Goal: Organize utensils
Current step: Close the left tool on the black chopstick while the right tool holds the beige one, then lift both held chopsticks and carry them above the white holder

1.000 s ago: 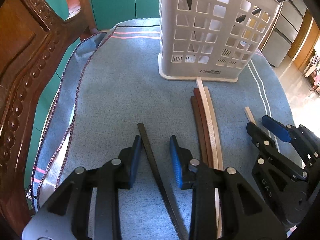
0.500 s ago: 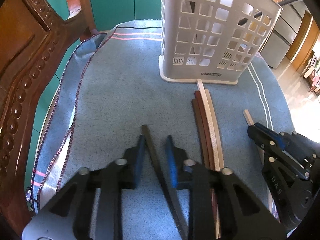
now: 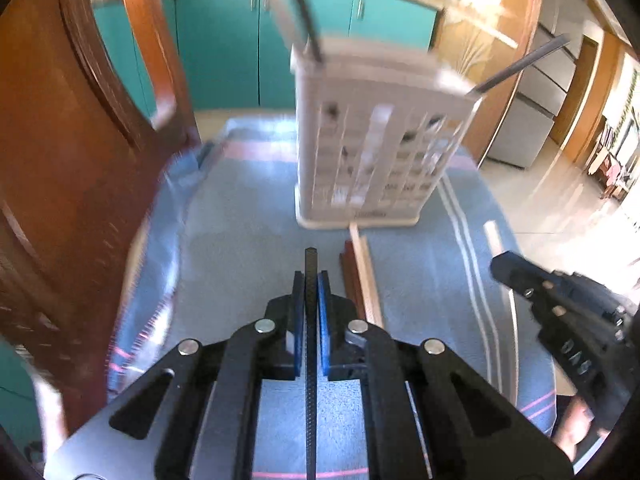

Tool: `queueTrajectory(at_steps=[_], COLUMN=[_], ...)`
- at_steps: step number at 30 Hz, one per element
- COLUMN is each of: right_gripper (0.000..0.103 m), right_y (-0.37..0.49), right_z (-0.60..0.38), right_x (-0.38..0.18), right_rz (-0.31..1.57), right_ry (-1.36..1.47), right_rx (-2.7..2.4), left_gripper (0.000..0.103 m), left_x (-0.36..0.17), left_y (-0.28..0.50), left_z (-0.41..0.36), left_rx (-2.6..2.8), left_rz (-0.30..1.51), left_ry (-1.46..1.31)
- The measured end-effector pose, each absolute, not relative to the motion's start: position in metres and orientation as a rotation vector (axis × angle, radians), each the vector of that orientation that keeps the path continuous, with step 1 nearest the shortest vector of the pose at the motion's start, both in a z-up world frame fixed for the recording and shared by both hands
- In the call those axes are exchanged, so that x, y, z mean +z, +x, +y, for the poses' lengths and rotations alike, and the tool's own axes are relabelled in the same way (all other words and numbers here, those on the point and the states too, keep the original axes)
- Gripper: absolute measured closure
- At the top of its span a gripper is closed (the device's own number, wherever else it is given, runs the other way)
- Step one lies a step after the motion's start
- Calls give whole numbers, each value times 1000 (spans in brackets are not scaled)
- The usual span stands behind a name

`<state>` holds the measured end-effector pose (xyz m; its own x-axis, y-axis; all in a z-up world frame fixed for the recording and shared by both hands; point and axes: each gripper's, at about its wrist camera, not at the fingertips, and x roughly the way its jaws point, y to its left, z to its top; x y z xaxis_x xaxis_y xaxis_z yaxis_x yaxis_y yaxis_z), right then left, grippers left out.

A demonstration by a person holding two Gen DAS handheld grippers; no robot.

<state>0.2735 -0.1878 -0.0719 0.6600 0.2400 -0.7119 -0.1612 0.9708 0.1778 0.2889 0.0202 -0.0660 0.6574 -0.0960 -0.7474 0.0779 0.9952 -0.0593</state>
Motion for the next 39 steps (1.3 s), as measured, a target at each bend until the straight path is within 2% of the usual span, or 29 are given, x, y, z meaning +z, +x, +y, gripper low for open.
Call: queueTrajectory(at_steps=[12, 17, 21, 26, 32, 36, 39], right_gripper=[97, 97, 96, 97, 96, 96, 96], right_y=[225, 211, 221, 241, 282, 307, 325], right_z=[-210, -219, -221, -222, -218, -206, -206], right_x=[25, 69, 112, 165, 181, 152, 120], right_rz=[622, 527, 442, 308, 204, 202, 273], right_ry=[129, 160, 179, 219, 236, 195, 186], right_rx=[268, 294, 298, 288, 205, 168, 167], left_gripper=[96, 96, 96, 96, 96, 95, 95], left_x=[6, 67, 134, 191, 182, 156, 149], left_y=[231, 222, 236, 260, 310, 322, 317], left_z=[6, 21, 34, 40, 33, 33, 30], left_rx=[-134, -183, -217, -181, -124, -57, -40], left_rz=[678, 559, 444, 316, 280, 265, 255], left_ry=[-20, -51, -82, -101, -98, -68, -28])
